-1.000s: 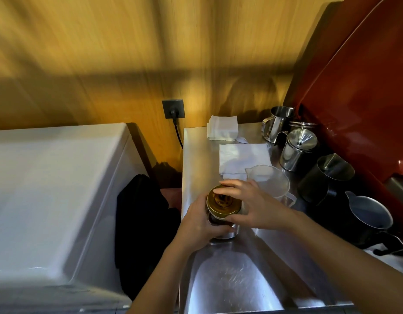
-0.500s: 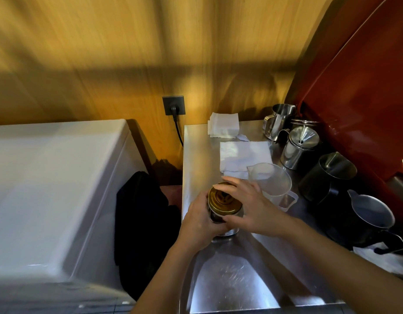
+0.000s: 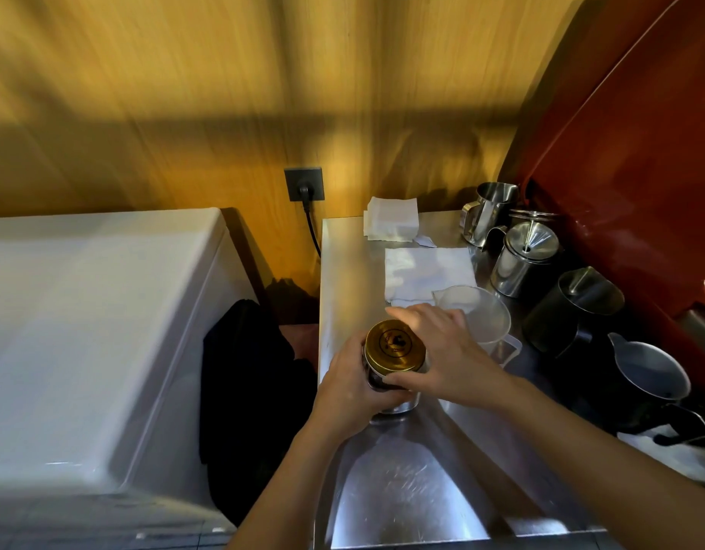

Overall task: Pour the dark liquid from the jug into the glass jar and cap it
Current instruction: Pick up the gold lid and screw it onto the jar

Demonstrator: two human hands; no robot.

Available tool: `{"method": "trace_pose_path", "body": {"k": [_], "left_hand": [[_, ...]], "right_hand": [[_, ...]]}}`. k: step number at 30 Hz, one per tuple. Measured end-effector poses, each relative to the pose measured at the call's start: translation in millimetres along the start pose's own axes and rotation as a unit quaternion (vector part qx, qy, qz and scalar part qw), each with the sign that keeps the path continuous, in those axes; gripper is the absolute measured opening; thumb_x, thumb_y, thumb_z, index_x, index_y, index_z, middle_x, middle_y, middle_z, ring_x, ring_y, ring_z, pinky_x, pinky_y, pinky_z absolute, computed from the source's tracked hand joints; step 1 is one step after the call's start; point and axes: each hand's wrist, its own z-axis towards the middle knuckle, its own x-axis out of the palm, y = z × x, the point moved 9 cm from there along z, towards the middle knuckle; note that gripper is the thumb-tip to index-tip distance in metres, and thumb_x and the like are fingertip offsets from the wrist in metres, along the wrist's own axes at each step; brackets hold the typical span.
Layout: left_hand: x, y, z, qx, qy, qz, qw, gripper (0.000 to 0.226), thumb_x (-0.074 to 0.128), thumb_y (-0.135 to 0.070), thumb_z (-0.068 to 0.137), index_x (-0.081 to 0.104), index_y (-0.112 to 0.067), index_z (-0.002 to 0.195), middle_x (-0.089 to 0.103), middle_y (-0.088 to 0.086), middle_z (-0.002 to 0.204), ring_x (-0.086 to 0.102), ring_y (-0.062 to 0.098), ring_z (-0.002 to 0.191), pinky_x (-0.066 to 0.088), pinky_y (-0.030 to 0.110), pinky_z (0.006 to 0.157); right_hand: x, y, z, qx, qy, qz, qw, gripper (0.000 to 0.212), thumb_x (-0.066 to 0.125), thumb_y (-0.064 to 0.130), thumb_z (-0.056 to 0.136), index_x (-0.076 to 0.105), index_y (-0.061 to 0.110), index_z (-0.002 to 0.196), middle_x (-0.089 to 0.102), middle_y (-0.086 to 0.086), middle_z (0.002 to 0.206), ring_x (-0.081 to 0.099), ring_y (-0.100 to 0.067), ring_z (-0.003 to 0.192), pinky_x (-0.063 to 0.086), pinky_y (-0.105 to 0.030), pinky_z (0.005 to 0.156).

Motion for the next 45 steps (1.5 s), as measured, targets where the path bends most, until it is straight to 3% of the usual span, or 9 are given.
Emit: {"method": "trace_pose_path", "body": {"k": [6,13,18,22,25,30,33,38,45], "left_hand": [[2.0,-0.5,-2.1,-0.004,0.009,-0.005,1.0,0.069,0.081,-0.057,0.052,0.038,-0.059,0.105,0.058,-0.019,0.109,0.057,0.003,0.103,0.052,0.031,0.086],[1.2,3.0,-0.7,-0.009,-0.002,-0.01,1.0,0.07,0.082,-0.053,0.049,0.039,-0.061,0.103,0.059,-0.021,0.105,0.057,0.0,0.098,0.051,0.026,0.081],[3.0,3.0,-0.2,-0.007,0.005,-0.002,1.0,0.07,0.082,-0.056,0.05,0.037,-0.063,0.104,0.056,-0.03,0.105,0.055,-0.007,0.101,0.047,0.015,0.08],[0.9,3.1,0.0,-0.008,-0.002,-0.004,1.0,0.074,0.083,-0.052,0.048,0.036,-0.065,0.103,0.051,-0.04,0.105,0.054,-0.01,0.098,0.044,0.009,0.075],[1.9,5.1,-0.4,-0.014,0.001,-0.012,1.0,0.072,0.083,-0.053,0.048,0.038,-0.061,0.104,0.056,-0.032,0.103,0.056,-0.006,0.097,0.049,0.019,0.078],[2.5,4.6,1.9,-0.008,0.015,-0.01,1.0,0.071,0.083,-0.055,0.049,0.039,-0.057,0.104,0.057,-0.021,0.106,0.056,-0.002,0.099,0.051,0.026,0.083],[2.3,6.5,3.7,-0.015,0.03,-0.007,0.999,0.073,0.085,-0.053,0.047,0.038,-0.059,0.103,0.057,-0.021,0.104,0.056,-0.003,0.097,0.052,0.029,0.082],[2.0,6.9,6.2,-0.023,0.067,-0.011,0.997,0.081,0.087,-0.054,0.047,0.042,-0.044,0.114,0.059,-0.012,0.112,0.059,0.012,0.105,0.052,0.041,0.089],[4.9,2.2,14.6,-0.03,0.211,-0.055,0.976,0.081,0.092,-0.014,0.056,0.044,-0.035,0.118,0.059,-0.012,0.115,0.056,-0.009,0.105,0.043,0.008,0.084]], "right_hand": [[7.6,8.3,-3.8,-0.022,0.049,0.076,0.996,0.072,0.062,0.044,0.076,0.025,0.029,0.137,0.034,-0.002,0.138,0.023,-0.014,0.127,0.013,-0.034,0.103],[2.6,0.1,3.8,0.036,0.006,0.01,0.999,0.076,0.066,0.057,0.069,0.036,0.025,0.132,0.04,-0.004,0.126,0.032,-0.019,0.12,0.017,-0.036,0.098],[10.5,4.8,-1.1,-0.001,0.074,0.105,0.992,0.072,0.067,0.033,0.077,0.026,0.033,0.136,0.03,0.0,0.141,0.02,-0.013,0.127,0.011,-0.032,0.102],[2.9,-2.3,4.4,0.05,0.03,0.023,0.998,0.08,0.063,0.058,0.071,0.027,0.027,0.135,0.044,-0.002,0.126,0.034,-0.018,0.12,0.02,-0.037,0.096],[-2.9,-1.0,3.9,0.056,0.003,0.01,0.998,0.086,0.062,0.063,0.069,0.026,0.025,0.137,0.042,-0.003,0.126,0.032,-0.02,0.121,0.02,-0.038,0.097],[4.4,16.5,3.6,-0.045,0.076,0.01,0.996,0.071,0.067,0.04,0.075,0.033,0.024,0.135,0.041,-0.006,0.134,0.031,-0.02,0.123,0.018,-0.037,0.102],[-4.1,10.1,10.8,-0.018,0.04,-0.061,0.997,0.078,0.063,0.058,0.071,0.034,0.022,0.133,0.049,-0.006,0.122,0.039,-0.021,0.111,0.023,-0.036,0.095],[4.5,13.0,6.8,-0.075,0.091,-0.097,0.988,0.073,0.051,0.065,0.076,0.031,0.028,0.135,0.044,-0.004,0.133,0.04,-0.02,0.117,0.023,-0.036,0.096],[7.6,25.0,11.7,-0.174,0.139,-0.186,0.957,0.064,0.042,0.063,0.082,0.029,0.031,0.136,0.052,-0.01,0.119,0.054,-0.025,0.088,0.046,-0.038,0.073]]}}
